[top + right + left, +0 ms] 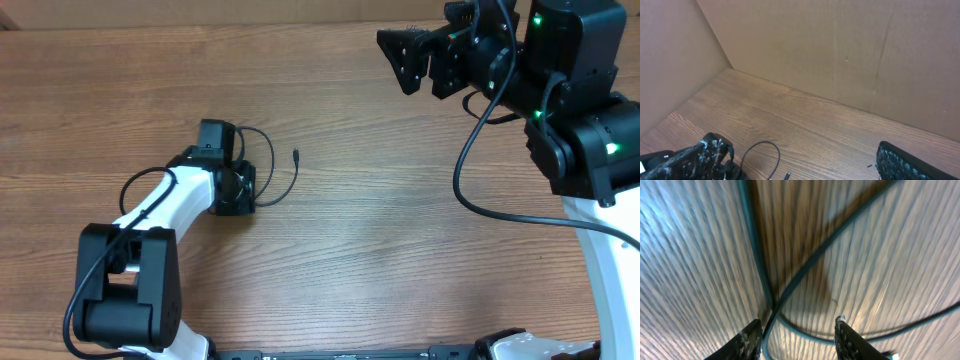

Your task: Untangle cables

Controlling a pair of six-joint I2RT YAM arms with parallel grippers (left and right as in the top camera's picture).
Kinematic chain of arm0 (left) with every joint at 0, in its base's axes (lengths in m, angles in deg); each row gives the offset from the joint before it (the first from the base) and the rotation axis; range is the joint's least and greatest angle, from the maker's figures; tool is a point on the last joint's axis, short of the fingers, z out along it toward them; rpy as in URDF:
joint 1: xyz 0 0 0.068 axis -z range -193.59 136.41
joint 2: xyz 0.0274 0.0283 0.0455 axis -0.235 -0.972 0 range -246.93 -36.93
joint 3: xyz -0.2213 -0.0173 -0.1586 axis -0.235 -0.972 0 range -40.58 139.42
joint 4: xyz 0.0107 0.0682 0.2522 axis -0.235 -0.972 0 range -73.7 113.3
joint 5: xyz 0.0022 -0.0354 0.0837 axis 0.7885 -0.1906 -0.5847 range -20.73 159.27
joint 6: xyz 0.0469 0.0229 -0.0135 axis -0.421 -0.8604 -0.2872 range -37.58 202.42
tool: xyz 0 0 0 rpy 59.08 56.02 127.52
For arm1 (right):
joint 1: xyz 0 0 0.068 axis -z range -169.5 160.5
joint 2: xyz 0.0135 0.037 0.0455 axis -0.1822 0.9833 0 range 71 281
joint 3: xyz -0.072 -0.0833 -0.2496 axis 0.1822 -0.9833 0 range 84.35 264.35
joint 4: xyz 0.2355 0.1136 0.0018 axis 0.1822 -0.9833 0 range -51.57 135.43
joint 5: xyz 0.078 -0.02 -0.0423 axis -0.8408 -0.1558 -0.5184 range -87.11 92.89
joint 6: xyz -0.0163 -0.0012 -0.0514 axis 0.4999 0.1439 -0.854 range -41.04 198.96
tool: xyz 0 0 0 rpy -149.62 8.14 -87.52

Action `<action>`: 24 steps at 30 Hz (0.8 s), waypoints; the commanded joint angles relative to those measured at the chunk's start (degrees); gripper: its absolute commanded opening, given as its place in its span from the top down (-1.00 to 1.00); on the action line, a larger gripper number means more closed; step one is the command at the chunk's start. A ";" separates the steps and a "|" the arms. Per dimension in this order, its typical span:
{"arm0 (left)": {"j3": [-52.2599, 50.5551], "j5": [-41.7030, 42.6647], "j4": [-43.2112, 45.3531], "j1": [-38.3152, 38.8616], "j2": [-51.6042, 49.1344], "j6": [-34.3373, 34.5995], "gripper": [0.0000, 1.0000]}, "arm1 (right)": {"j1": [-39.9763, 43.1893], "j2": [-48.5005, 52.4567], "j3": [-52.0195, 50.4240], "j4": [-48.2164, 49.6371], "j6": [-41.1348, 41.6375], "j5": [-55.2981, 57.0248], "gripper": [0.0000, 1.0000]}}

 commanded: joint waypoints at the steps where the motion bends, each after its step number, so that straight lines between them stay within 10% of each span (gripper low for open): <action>1: 0.63 -0.42 -0.04 -1.75 -0.11 2.08 0.10 | 0.15 -0.11 0.39 -0.24 0.00 -0.52 -1.00; 22: 0.63 0.59 -0.09 -4.17 -6.71 7.74 0.09 | 0.15 -0.11 0.39 -0.24 -0.02 -1.55 -1.00; 24: 0.63 2.73 1.75 -4.17 -8.33 7.08 0.51 | 0.15 -0.11 0.39 -0.24 -0.02 -1.55 -1.00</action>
